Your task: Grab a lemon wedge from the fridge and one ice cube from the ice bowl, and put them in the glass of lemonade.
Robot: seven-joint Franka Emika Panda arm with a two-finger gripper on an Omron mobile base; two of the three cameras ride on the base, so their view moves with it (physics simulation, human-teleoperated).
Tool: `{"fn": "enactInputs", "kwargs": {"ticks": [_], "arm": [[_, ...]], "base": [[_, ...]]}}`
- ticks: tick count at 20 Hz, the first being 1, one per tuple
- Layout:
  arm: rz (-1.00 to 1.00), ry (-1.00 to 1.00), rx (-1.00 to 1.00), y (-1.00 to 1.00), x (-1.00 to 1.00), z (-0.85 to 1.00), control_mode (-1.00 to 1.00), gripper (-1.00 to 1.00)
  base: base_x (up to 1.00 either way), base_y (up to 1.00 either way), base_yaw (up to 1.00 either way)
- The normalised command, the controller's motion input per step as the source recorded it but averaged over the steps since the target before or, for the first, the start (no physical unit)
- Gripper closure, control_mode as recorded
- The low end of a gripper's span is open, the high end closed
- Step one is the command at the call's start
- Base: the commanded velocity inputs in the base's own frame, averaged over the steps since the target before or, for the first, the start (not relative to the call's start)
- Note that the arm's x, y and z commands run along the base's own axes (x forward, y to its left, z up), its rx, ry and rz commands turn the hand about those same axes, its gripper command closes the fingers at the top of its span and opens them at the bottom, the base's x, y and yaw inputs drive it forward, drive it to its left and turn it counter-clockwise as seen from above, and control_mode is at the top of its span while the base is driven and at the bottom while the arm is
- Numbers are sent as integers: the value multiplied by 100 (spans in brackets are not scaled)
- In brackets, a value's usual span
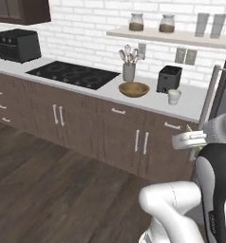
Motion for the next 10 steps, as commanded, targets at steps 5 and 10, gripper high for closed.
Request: {"fn": "enactInputs", "kwargs": {"ticks": [5,10], "arm": [[0,0,0,0,0,0,100,100],[0,0,0,0,0,0,100,100]], "base": [[100,62,12],[100,43,5]]}}
